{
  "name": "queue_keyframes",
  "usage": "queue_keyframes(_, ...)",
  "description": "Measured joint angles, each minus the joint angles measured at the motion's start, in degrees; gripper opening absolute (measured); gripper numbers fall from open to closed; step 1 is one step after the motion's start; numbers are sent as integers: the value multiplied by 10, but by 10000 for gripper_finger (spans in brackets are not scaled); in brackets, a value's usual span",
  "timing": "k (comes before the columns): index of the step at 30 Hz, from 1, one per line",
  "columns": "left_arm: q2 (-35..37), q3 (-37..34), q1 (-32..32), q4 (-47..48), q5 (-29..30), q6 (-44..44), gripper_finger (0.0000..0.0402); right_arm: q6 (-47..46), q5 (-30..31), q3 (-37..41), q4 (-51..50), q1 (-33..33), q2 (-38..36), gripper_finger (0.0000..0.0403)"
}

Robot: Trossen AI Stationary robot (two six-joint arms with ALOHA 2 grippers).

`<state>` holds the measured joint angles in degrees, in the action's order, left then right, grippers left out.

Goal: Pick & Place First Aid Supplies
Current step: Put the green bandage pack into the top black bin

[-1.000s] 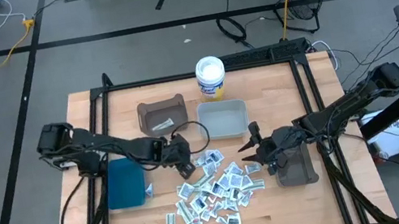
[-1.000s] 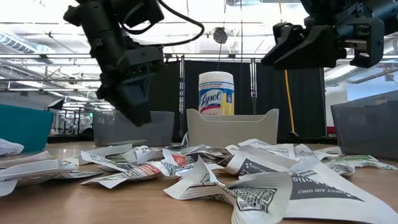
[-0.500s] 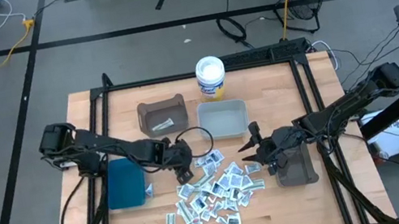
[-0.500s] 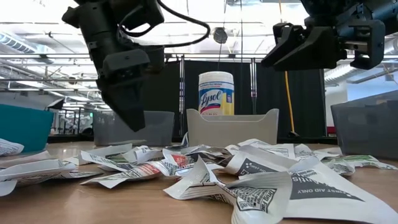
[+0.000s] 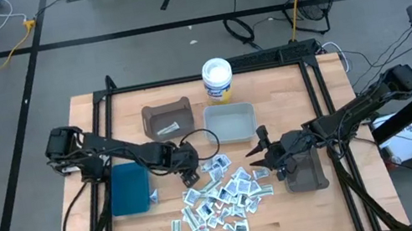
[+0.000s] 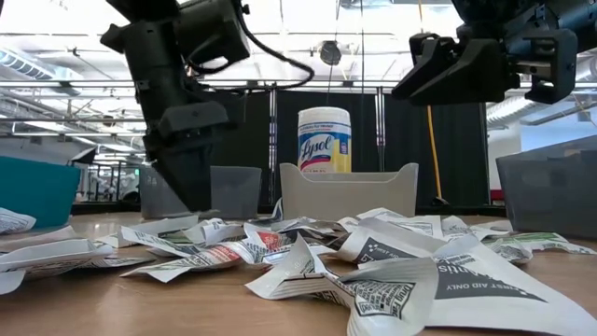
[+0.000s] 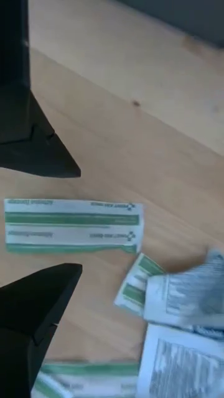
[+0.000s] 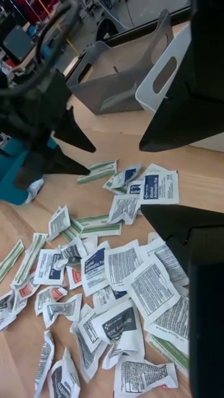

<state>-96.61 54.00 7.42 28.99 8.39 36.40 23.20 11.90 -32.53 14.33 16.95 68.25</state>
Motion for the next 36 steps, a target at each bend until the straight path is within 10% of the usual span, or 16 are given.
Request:
queue_keyframes(17,-61,32,2,30,-22,-14,234,0,-1,0,1,0,0,141)
queue_keyframes(36,-65,45,1,50,-26,-17,123,0,0,0,-5,0,0,141)
